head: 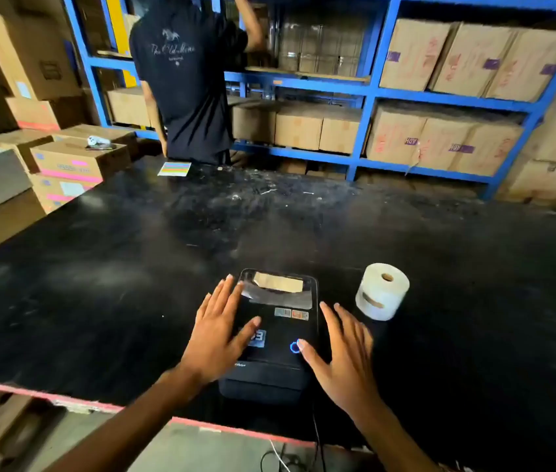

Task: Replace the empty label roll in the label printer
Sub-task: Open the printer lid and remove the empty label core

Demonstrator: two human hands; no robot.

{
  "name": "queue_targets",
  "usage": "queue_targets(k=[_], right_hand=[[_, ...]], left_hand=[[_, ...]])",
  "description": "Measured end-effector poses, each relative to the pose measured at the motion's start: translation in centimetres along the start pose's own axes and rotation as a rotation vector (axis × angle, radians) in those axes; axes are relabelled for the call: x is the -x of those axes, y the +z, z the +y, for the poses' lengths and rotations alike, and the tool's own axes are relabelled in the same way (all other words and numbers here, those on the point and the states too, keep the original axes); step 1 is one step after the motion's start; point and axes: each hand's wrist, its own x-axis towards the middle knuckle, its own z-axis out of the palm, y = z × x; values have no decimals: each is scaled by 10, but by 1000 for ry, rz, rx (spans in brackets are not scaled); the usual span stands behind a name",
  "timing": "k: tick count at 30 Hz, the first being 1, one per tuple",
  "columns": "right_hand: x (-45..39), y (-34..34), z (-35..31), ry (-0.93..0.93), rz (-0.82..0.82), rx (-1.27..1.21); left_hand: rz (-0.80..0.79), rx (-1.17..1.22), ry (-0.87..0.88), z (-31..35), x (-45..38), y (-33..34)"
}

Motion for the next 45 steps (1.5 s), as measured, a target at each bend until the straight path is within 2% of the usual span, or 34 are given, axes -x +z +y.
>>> queue_targets(k=[4,7,10,13,15,17,21,28,31,34,38,42,45], right_hand=[[35,24,3,196,-63,-133],[39,33,-1,308,-67,-301],[43,37,-11,299,-20,-400],[45,38,-16,283,14,-346],[45,39,-14,279,49,-307],[46,42,-15,306,75,-301],[47,48,-15,332,139,-227],[41,43,-1,238,132,-217],[19,27,-6,214,184,-224],[-24,3,-12,254,169,-191],[-89,-23,-16,363,111,-160],[-137,-33,-14,591,62,-315],[-147,-32,-6,625,124,-495]], left_hand=[[116,333,-281,-20,31,13],[85,517,-441,-25,42,23],[22,764,-565,-25,47,30],[-4,973,-623,-20,49,36],[37,1025,-639,-16,50,42],[81,1049,-644,-12,52,45],[73,1045,-660,-8,54,48],[79,1035,-663,-13,59,55],[77,1099,-651,-16,59,57],[176,888,-644,-22,61,60],[138,772,-603,-28,61,60],[137,755,-594,-30,61,60],[140,753,-595,-32,61,61]])
